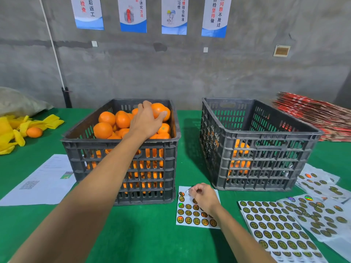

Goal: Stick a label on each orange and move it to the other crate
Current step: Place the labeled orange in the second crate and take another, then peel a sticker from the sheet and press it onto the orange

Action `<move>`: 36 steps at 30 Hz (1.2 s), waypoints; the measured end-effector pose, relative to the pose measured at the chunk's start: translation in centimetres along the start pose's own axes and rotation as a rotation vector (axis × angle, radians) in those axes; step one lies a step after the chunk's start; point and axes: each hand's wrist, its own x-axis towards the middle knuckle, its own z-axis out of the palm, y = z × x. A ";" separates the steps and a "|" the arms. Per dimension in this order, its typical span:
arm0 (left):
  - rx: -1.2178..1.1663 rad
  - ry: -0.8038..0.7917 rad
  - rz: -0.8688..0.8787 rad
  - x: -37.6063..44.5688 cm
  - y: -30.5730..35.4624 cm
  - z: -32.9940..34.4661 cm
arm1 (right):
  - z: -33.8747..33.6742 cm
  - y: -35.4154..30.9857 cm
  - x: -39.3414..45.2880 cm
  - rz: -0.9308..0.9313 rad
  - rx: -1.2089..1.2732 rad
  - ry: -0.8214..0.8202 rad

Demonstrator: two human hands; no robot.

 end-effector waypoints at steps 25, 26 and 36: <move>-0.193 -0.002 0.300 -2.0 2.3 -2.0 | -7.9 -21.4 1.0 -0.659 0.248 0.570; -0.195 0.002 0.303 -2.0 2.3 -2.0 | -7.9 -21.4 0.9 -0.685 0.213 0.558; -0.210 0.053 0.263 -1.7 2.1 -1.8 | -7.6 -21.3 -1.0 -0.855 -0.219 0.531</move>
